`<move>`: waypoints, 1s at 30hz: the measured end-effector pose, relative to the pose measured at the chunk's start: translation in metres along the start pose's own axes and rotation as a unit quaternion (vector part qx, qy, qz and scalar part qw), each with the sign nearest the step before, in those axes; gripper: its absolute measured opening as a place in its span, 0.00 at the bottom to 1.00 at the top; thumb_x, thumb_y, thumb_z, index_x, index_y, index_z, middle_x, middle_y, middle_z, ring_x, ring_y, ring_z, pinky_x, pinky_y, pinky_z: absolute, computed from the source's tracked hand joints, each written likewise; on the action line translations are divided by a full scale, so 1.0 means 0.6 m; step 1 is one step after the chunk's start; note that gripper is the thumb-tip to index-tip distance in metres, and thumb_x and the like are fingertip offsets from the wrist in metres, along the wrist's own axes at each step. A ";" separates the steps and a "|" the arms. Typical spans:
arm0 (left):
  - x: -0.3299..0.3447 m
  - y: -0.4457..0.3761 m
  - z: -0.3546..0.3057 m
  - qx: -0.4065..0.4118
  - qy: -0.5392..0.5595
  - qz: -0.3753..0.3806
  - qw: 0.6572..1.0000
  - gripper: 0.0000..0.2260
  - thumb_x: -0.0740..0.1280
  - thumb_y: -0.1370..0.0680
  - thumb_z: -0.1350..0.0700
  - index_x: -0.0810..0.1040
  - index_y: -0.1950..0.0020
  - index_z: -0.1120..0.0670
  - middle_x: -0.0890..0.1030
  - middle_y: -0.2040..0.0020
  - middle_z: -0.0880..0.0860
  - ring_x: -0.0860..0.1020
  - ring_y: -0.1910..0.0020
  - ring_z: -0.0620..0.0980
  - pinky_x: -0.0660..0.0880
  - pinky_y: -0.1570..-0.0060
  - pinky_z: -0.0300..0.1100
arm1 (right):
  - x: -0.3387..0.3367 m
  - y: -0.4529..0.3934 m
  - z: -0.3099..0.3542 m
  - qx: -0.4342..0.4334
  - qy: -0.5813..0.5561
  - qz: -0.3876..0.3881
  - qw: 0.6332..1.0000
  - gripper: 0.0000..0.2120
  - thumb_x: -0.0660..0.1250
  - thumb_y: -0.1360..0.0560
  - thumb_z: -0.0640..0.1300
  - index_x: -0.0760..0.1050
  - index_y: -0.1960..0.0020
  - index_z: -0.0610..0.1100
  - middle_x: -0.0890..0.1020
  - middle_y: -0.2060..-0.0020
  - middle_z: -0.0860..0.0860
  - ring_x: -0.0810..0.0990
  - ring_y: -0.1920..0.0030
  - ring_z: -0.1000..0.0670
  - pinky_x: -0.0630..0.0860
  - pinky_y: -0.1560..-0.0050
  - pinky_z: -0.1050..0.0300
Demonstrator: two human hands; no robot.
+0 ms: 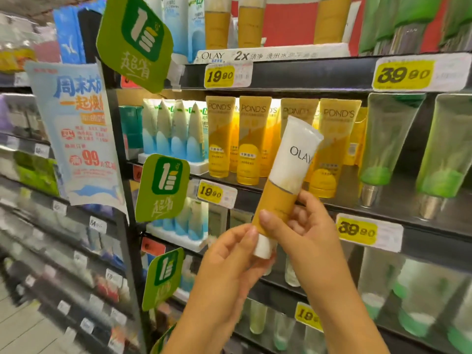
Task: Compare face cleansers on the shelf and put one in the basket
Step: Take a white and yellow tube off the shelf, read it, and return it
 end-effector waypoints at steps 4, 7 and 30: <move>-0.014 0.023 0.016 -0.035 0.038 -0.023 0.998 0.15 0.68 0.33 0.56 0.79 0.51 0.64 0.83 0.55 0.61 0.82 0.60 0.52 0.80 0.62 0.42 | -0.004 0.025 -0.014 0.029 -0.031 -0.005 0.999 0.18 0.69 0.34 0.43 0.73 0.44 0.44 0.84 0.57 0.49 0.83 0.59 0.56 0.77 0.62 0.67; -0.027 0.037 0.026 -0.062 0.069 -0.022 0.995 0.19 0.69 0.33 0.56 0.78 0.48 0.66 0.83 0.55 0.62 0.82 0.61 0.52 0.80 0.63 0.42 | -0.009 0.040 -0.026 0.044 -0.032 -0.019 0.998 0.17 0.67 0.35 0.47 0.75 0.47 0.44 0.85 0.57 0.49 0.83 0.56 0.53 0.79 0.58 0.63; -0.206 0.150 -0.043 -0.255 0.166 0.044 0.951 0.14 0.69 0.33 0.56 0.83 0.56 0.68 0.81 0.53 0.69 0.82 0.61 0.60 0.81 0.64 0.48 | 0.147 0.165 -0.104 0.079 -0.079 -0.155 0.982 0.21 0.69 0.36 0.48 0.75 0.46 0.42 0.85 0.62 0.52 0.83 0.62 0.56 0.79 0.63 0.63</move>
Point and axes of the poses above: each hand's wrist, its own y-axis away from the middle knuckle, its own x-axis out of the palm, z = x × y, the point moved 1 cm from there along -y, towards the middle knuckle
